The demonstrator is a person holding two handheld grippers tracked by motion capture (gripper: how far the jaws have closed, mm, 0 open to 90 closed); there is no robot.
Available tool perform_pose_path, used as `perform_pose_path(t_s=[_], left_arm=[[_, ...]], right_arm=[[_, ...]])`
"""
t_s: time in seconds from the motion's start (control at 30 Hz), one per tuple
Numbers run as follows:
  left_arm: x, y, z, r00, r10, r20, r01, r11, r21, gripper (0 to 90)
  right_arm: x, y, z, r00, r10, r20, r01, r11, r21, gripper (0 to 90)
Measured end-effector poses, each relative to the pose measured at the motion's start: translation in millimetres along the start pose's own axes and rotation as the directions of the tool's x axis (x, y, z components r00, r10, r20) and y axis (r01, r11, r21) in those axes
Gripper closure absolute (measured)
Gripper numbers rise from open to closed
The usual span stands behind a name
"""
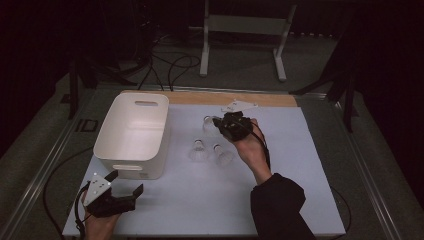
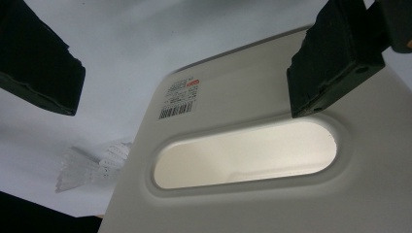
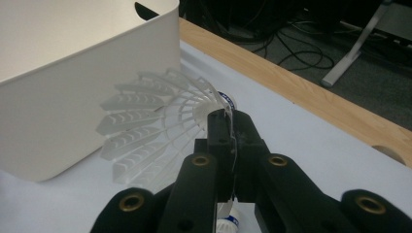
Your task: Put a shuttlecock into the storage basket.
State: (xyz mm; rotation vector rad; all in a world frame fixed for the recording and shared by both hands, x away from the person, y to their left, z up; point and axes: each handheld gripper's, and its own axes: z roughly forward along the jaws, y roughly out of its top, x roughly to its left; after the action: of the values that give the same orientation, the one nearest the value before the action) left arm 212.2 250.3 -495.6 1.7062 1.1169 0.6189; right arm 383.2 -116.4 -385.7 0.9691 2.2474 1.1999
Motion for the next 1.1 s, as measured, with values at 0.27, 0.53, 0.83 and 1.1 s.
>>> perform_pose_path(t_s=[0.27, 0.53, 0.83, 1.1], left_arm=[[0.2, -0.2, 0.7, 1.0000, 0.002, 0.001, -0.002, 1.0000, 0.005, 1.1], [2.3, -0.5, 0.6, 1.0000, -0.004, 0.006, 0.004, 1.0000, 0.000, 1.0], [1.9, 0.2, 2.4, 0.9999, -0.004, 0.013, 0.004, 1.0000, 0.000, 1.0], [1.0, 0.0, 1.0, 0.9999, -0.004, 0.010, 0.004, 1.0000, -0.001, 1.0]], right_arm=[[1.2, 3.4, 4.1, 1.0000, -0.007, -0.005, 0.007, 1.000, -0.008, 88.9], [6.3, 15.5, 8.9, 0.9997, -0.023, -0.012, 0.023, 1.000, -0.020, 88.9], [10.5, 27.7, 12.7, 0.9991, -0.039, -0.018, 0.038, 0.999, -0.025, 88.9], [10.0, 36.2, 15.7, 0.9992, -0.028, -0.028, 0.028, 0.999, -0.026, 88.9]])
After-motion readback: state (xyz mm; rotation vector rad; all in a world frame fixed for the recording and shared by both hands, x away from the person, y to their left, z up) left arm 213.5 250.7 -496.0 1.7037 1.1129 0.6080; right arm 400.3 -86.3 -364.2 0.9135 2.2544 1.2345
